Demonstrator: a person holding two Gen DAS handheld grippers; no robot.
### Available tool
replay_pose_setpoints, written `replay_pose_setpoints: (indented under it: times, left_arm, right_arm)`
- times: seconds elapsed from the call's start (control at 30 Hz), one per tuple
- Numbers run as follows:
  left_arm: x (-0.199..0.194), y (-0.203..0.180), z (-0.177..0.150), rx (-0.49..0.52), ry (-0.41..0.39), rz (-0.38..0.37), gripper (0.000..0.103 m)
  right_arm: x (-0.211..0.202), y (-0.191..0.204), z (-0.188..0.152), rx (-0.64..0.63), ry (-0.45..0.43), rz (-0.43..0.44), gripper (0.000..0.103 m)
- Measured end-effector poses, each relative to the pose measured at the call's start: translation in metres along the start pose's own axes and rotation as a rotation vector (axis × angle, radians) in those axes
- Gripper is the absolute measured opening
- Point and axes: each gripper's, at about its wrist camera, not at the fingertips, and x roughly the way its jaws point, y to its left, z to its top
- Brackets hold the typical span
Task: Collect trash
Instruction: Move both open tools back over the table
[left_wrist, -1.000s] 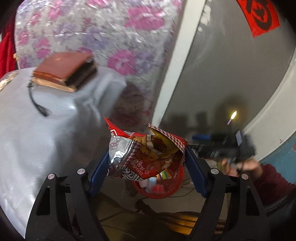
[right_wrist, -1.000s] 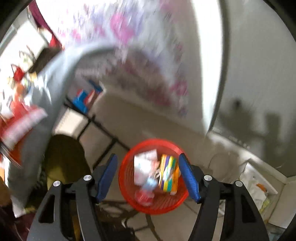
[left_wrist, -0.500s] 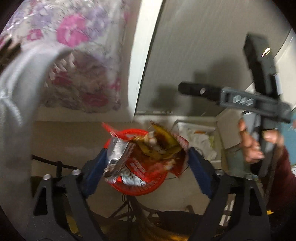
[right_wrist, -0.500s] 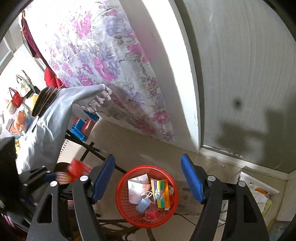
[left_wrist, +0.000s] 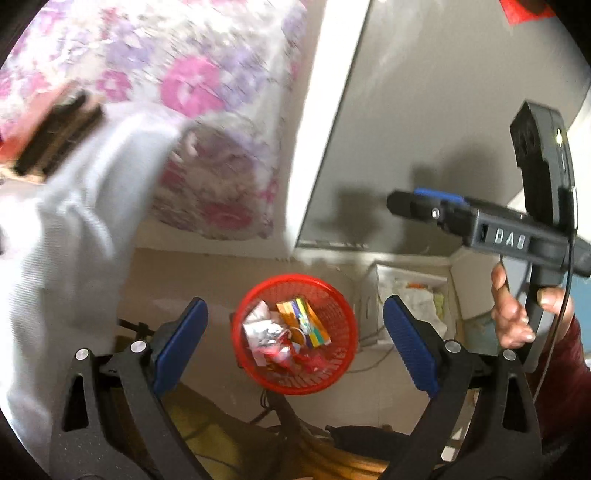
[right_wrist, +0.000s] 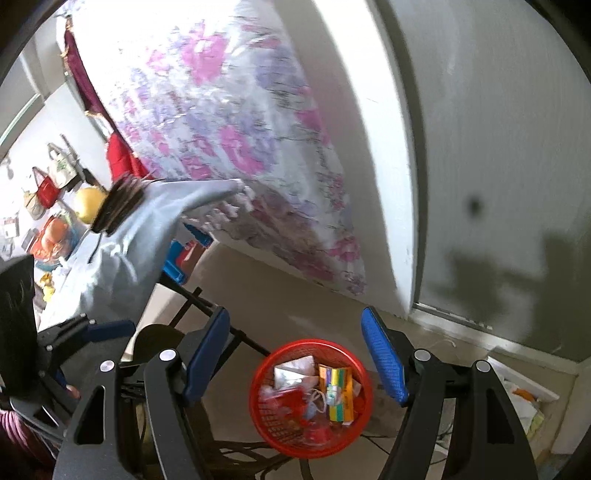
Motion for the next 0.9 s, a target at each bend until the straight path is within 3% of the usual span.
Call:
replay_pose_setpoints:
  times: [0.5, 0.9]
  left_arm:
    - [-0.109, 0.044, -0.017, -0.076, -0.229, 0.164, 0.095]
    - [-0.196, 0.092, -0.063, -0.160, -0.375, 0.341, 0.096]
  right_arm:
    - [-0.033, 0.105, 0.013, -0.193, -0.076, 0.111, 0.078]
    - [-0.049, 0.204, 0.015, -0.323, -0.109, 0.215, 0.082]
